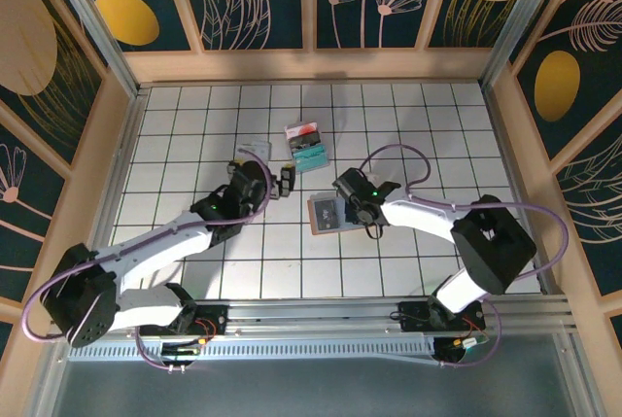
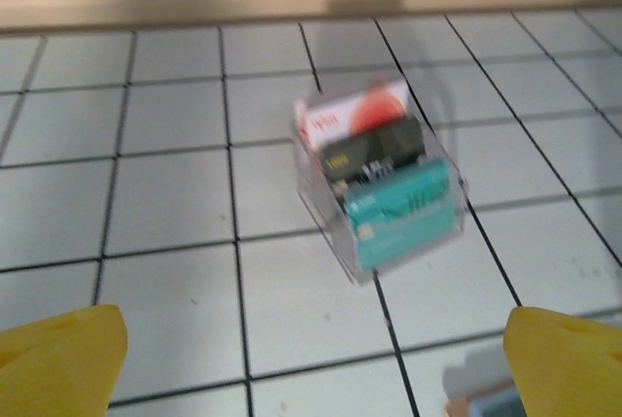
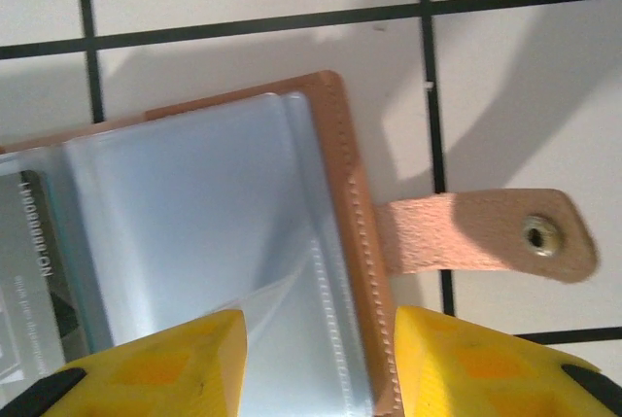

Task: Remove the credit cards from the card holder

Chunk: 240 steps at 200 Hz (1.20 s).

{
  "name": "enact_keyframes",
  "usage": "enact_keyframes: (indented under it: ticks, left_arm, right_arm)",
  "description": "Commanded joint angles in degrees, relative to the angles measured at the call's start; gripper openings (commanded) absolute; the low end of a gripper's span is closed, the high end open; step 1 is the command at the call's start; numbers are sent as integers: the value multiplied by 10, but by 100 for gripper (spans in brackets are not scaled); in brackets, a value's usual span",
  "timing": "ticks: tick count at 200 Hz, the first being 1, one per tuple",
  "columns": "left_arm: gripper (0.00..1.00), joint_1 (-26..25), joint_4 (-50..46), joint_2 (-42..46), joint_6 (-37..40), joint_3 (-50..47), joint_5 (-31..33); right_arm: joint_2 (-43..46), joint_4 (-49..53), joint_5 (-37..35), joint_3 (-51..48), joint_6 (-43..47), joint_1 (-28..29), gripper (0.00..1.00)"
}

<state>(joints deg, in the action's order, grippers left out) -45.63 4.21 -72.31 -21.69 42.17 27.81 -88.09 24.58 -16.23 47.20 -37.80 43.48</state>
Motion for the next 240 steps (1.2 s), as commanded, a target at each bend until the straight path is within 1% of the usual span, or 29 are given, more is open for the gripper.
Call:
enact_keyframes:
  ticks: [1, 20, 57, 92, 121, 142, 161, 176, 203, 225, 240]
  left_arm:
    - [99, -30, -6, -23, -14, 8, 15]
    - [99, -59, -3, -52, -19, 16, 23]
    - [99, -103, -31, -113, -41, 36, 43]
    - [99, -111, -19, -152, -75, 26, 22]
    - [99, -111, -14, -176, -103, 27, 22]
    - [99, -111, -13, -183, -119, 25, 21]
    - [99, -111, -19, -191, -134, 24, 26]
    - [99, -111, -21, -199, -147, 22, 29]
    - [99, -110, -19, -216, -173, 22, 26]
    - [99, -106, -15, -228, -186, 21, 12]
    - [99, -102, -17, -235, -189, 22, 5]
  right_arm:
    - [36, -4, 5, -23, -10, -21, 44]
    - [66, -8, 14, -40, -10, -40, 44]
    - [133, -10, 25, -66, -15, -78, 44]
    - [197, -22, 49, -74, -11, -101, 44]
    - [221, -39, 81, -70, -9, -107, 43]
    - [217, -65, 117, -68, -5, -106, 40]
    - [194, -104, 180, -69, 3, -106, 40]
    - [172, -130, 216, -68, 5, -106, 39]
    - [134, -165, 253, -69, 5, -106, 35]
    - [109, -191, 280, -74, 1, -106, 35]
    - [93, -217, 306, -84, -4, -105, 31]
